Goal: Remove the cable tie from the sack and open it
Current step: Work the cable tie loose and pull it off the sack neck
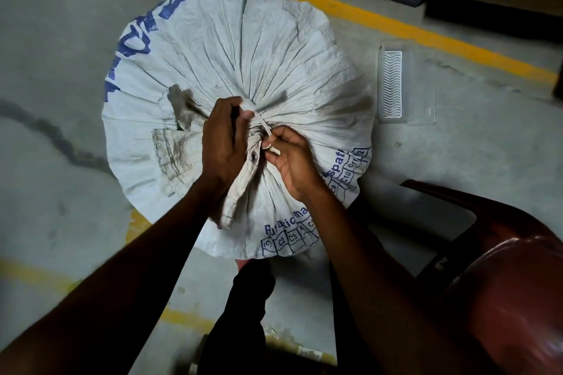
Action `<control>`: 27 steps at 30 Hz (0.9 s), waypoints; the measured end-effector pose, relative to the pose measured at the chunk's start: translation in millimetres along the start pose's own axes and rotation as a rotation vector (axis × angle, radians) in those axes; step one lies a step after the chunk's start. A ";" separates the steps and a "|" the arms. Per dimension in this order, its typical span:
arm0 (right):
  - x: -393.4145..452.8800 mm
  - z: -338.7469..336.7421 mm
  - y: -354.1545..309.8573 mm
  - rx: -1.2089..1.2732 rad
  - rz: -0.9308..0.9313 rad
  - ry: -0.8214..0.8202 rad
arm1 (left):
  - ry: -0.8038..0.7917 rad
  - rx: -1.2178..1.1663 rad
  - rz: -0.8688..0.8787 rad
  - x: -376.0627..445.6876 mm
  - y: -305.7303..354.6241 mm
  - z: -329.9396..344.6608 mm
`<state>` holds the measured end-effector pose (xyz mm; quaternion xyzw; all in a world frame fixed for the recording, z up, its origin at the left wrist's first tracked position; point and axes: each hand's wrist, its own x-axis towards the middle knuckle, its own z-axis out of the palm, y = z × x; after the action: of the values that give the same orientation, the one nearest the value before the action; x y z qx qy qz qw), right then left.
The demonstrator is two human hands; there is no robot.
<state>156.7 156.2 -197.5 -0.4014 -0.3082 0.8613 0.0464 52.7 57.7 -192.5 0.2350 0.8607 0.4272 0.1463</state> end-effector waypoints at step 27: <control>-29.9 3.6 23.8 0.349 -0.080 0.363 | 0.126 -0.052 -0.045 3.6 10.3 -4.7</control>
<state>178.2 125.5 -189.5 -0.5230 -0.1571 0.8126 0.2035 50.5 61.9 -181.6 0.1842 0.8621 0.4598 0.1073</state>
